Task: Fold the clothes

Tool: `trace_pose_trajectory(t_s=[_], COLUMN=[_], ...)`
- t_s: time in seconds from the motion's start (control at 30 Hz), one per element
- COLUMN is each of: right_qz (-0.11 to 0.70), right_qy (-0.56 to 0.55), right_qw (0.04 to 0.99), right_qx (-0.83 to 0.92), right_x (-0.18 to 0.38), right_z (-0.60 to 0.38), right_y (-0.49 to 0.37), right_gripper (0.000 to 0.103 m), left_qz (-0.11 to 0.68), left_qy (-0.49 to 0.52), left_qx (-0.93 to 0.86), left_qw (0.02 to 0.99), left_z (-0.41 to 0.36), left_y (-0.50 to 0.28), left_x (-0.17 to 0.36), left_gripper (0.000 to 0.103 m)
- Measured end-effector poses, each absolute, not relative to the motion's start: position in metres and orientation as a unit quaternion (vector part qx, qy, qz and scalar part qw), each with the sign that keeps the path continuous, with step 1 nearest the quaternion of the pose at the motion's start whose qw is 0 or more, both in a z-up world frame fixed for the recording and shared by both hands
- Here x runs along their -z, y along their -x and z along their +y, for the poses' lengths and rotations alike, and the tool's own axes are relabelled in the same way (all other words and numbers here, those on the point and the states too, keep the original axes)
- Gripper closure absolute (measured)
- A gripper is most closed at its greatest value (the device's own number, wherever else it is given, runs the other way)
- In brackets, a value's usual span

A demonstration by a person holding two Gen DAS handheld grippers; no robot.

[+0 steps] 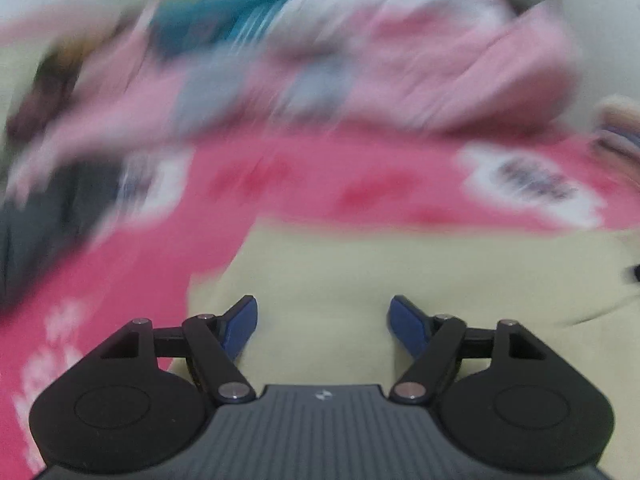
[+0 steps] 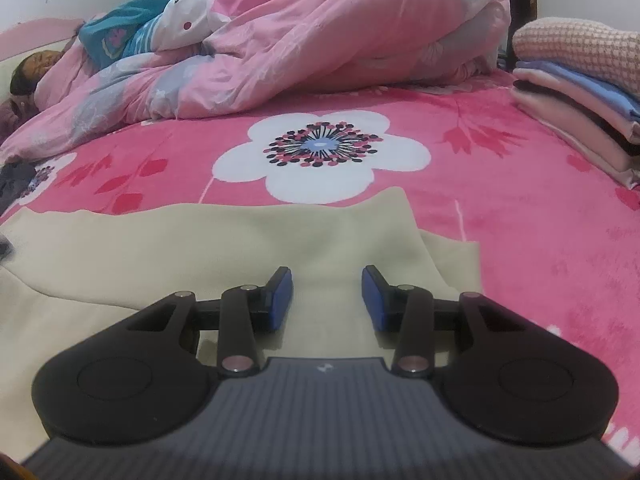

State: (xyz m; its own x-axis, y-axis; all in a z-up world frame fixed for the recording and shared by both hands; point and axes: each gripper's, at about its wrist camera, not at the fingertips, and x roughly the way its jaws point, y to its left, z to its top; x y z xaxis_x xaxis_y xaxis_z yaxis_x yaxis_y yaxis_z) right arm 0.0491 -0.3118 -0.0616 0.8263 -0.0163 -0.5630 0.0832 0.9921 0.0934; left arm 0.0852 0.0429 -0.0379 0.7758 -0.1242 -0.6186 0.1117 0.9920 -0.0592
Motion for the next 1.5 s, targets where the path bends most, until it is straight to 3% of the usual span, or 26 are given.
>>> trace_pose_trajectory(t_s=[0.17, 0.3, 0.47, 0.63, 0.7, 0.87, 1.03, 1.13, 1.3, 1.4, 1.5], right_qz=[0.316, 0.267, 0.325, 0.301, 0.278, 0.330, 0.335, 0.324, 0.275, 0.323, 0.307], right_qy=[-0.068, -0.062, -0.075, -0.141, -0.114, -0.009, -0.074, -0.064, -0.049, -0.025, -0.086], right_qw=[0.946, 0.961, 0.942, 0.943, 0.954, 0.943, 0.939, 0.943, 0.956, 0.941, 0.940], right_qx=[0.021, 0.020, 0.035, 0.006, -0.024, -0.035, -0.029, -0.028, -0.090, -0.100, -0.117], right_x=[0.039, 0.008, 0.060, 0.015, -0.002, 0.063, 0.051, 0.036, 0.011, 0.046, 0.061], right_z=[-0.315, -0.317, -0.336, -0.335, -0.311, -0.265, -0.279, -0.270, -0.248, -0.240, -0.259], right_y=[-0.058, -0.055, -0.071, -0.067, -0.066, -0.095, -0.096, -0.087, -0.063, -0.077, -0.077], right_gripper=[0.064, 0.062, 0.060, 0.059, 0.058, 0.052, 0.053, 0.053, 0.053, 0.052, 0.053], left_qz=[0.324, 0.320, 0.309, 0.302, 0.299, 0.296, 0.316, 0.315, 0.293, 0.345, 0.341], left_qy=[0.007, 0.016, 0.014, 0.019, 0.019, 0.022, 0.033, 0.058, 0.011, 0.003, 0.035], left_qx=[0.066, 0.067, 0.068, 0.069, 0.069, 0.071, 0.078, 0.079, 0.121, 0.142, 0.152], left_qw=[0.944, 0.945, 0.949, 0.951, 0.952, 0.952, 0.945, 0.944, 0.948, 0.928, 0.927], left_z=[0.045, 0.047, 0.048, 0.050, 0.050, 0.051, 0.055, 0.058, 0.036, 0.027, 0.034], left_y=[-0.086, -0.082, -0.077, -0.076, -0.075, -0.075, -0.081, -0.082, -0.098, -0.122, -0.125], left_x=[0.042, 0.045, 0.047, 0.049, 0.050, 0.051, 0.043, 0.022, 0.006, 0.031, 0.050], left_gripper=[0.029, 0.029, 0.029, 0.029, 0.029, 0.028, 0.028, 0.025, 0.017, 0.012, 0.010])
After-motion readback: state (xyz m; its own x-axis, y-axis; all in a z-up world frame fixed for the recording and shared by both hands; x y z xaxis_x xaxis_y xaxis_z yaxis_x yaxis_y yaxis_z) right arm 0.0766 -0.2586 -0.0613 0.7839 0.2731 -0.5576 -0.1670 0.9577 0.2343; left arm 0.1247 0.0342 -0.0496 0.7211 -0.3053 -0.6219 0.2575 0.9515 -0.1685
